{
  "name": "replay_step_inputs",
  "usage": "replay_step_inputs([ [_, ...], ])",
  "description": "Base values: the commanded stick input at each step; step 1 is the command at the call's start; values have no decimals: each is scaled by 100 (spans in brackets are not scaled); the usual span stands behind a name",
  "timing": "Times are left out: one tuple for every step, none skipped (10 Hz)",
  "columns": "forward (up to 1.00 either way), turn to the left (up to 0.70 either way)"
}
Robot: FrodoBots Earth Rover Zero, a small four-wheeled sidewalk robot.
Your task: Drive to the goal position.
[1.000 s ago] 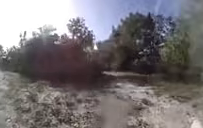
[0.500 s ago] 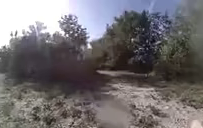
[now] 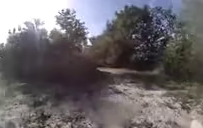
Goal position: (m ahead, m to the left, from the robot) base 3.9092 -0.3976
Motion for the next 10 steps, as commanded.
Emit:
replay_step_inputs([
  [85, 0],
  [85, -1],
  [85, -10],
  [85, -18],
  [85, -27],
  [85, -34],
  [85, -34],
  [85, -34],
  [85, -34],
  [85, -19],
])
